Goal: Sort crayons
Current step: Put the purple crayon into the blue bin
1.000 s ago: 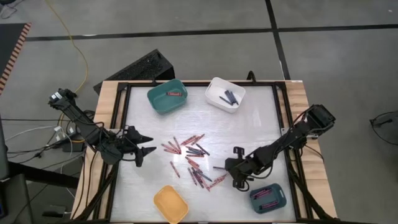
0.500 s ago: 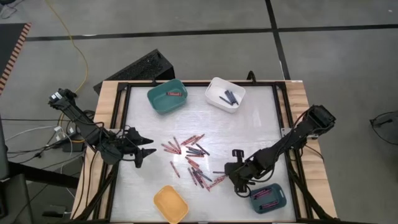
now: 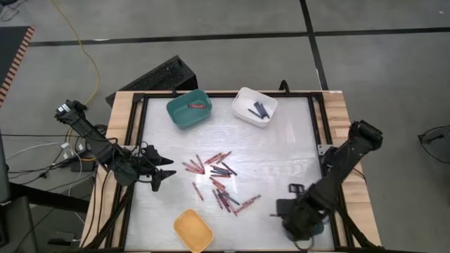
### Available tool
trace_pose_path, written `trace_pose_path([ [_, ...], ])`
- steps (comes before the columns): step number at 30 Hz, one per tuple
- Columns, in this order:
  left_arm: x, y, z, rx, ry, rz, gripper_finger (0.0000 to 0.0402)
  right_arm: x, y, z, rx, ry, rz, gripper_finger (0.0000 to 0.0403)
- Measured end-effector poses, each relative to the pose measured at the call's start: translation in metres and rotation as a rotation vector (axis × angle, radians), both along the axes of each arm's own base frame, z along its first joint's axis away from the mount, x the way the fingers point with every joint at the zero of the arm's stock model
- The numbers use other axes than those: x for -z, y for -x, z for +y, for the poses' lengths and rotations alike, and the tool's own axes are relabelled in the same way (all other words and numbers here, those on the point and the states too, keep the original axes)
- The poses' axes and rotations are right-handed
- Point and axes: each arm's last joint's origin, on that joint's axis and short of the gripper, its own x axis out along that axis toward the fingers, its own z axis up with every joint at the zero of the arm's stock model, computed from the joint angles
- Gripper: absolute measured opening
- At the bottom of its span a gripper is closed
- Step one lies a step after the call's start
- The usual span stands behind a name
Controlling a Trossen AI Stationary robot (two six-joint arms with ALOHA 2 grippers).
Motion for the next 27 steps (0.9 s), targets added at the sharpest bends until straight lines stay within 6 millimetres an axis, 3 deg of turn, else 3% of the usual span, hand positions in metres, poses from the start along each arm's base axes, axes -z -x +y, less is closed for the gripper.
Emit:
trace_pose_path([
  [4, 0.0, 0.0, 0.0, 0.003, 0.001, 0.001, 0.0228, 0.002, 0.027, 0.014, 0.139, 0.011, 0.081, 0.0002],
  [12, 0.0, 0.0, -0.001, 0.02, 0.01, 0.009, 0.0228, 0.011, 0.07, 0.039, 0.245, -0.003, 0.13, 0.0007],
  [18, 0.0, 0.0, 0.0, 0.019, -0.003, 0.007, 0.0228, 0.023, 0.078, 0.042, 0.285, -0.01, 0.142, 0.0034],
  [27, 0.0, 0.0, -0.001, 0.038, -0.004, 0.013, 0.0228, 0.03, 0.073, 0.04, 0.297, -0.012, 0.14, 0.0061],
])
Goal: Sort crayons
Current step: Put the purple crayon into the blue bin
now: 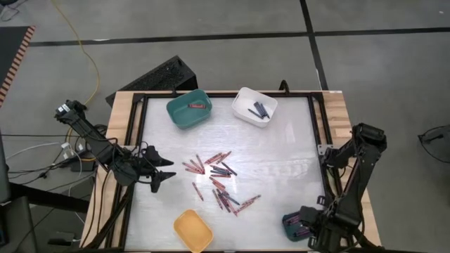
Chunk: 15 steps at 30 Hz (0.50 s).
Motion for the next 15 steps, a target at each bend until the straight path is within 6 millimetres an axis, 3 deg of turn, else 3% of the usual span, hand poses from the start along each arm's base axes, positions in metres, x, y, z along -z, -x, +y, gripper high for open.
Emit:
trace_pose_path([
  [7, 0.0, 0.0, 0.0, 0.003, 0.016, 0.003, 0.0228, -0.002, -0.031, -0.009, -0.075, -0.038, -0.085, 0.0067],
  [11, 0.0, 0.0, 0.0, 0.011, -0.007, 0.004, 0.0228, -0.006, -0.069, -0.02, -0.124, -0.081, -0.238, 0.0068],
  [15, 0.0, 0.0, 0.0, 0.003, -0.031, -0.001, 0.0228, -0.017, -0.113, -0.035, -0.204, -0.1, -0.5, 0.0068],
])
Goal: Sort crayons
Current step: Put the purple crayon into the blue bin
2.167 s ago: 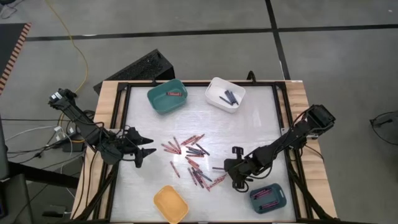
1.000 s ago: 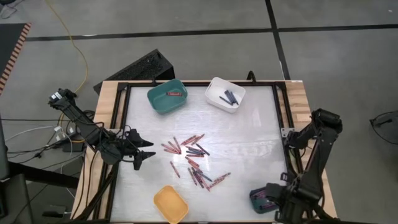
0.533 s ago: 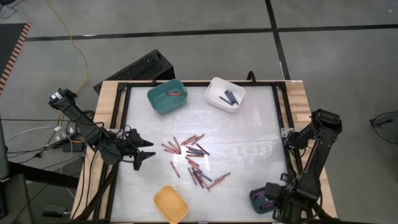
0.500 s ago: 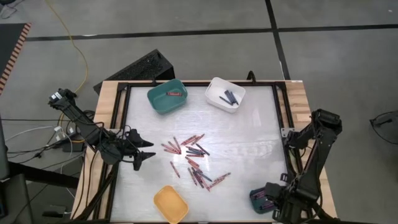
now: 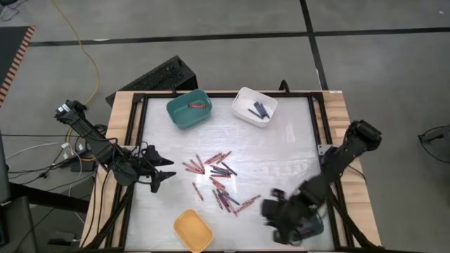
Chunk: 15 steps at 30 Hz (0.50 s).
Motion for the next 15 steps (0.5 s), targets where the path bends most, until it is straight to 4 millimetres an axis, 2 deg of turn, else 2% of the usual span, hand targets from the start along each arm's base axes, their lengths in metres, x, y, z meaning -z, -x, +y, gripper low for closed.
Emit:
trace_pose_path([
  [3, 0.0, 0.0, 0.0, -0.002, 0.007, 0.0, 0.0228, -0.009, -0.028, -0.016, -0.047, 0.035, -0.176, 0.0068],
  [6, 0.0, 0.0, 0.0, -0.017, 0.043, -0.004, 0.0228, -0.013, -0.046, -0.036, -0.037, 0.068, -0.248, 0.0068],
  [10, 0.0, 0.0, 0.0, -0.026, 0.063, -0.006, 0.0228, -0.008, -0.057, -0.062, 0.001, 0.146, -0.208, 0.0068],
  [15, -0.001, 0.0, -0.001, -0.012, 0.071, -0.009, 0.0228, 0.005, -0.064, -0.093, 0.136, 0.227, -0.138, 0.0068],
])
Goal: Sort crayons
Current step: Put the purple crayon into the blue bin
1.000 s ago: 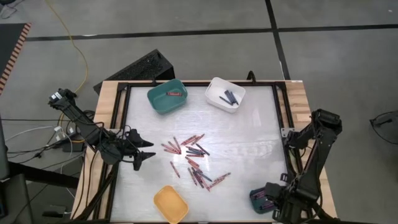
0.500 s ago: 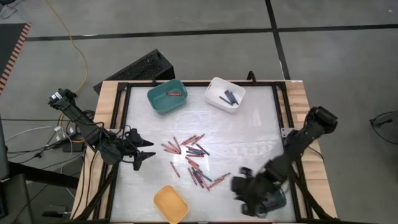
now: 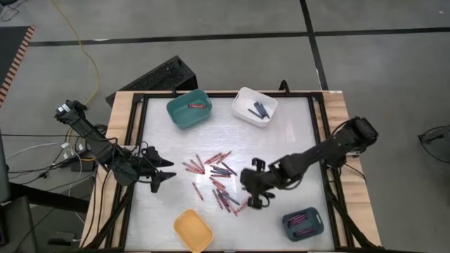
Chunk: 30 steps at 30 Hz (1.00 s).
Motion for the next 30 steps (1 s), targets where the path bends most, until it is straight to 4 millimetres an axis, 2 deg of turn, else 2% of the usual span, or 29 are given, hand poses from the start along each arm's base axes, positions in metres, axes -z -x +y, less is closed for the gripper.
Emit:
trace_pose_path([
  [4, -0.001, -0.003, 0.002, 0.019, 0.026, 0.008, 0.0228, 0.012, -0.003, -0.018, 0.095, -0.004, 0.041, 0.0068],
  [9, -0.004, -0.009, 0.004, 0.072, 0.094, 0.003, 0.0228, 0.032, 0.001, -0.029, 0.141, 0.03, 0.085, 0.0068],
  [13, -0.007, -0.012, 0.006, 0.089, 0.057, -0.025, 0.0228, 0.044, 0.003, -0.039, 0.182, 0.043, 0.116, 0.0068],
  [18, -0.007, -0.015, 0.011, 0.055, 0.008, -0.03, 0.0228, 0.048, 0.002, -0.042, 0.199, 0.073, 0.076, 0.0073],
  [24, -0.007, -0.017, 0.014, 0.054, 0.017, -0.023, 0.0228, 0.06, -0.013, -0.04, 0.216, 0.12, 0.02, 0.0116],
  [30, -0.007, -0.017, 0.015, 0.055, -0.009, -0.022, 0.0228, 0.095, -0.034, -0.037, 0.206, 0.149, 0.047, 0.0165],
])
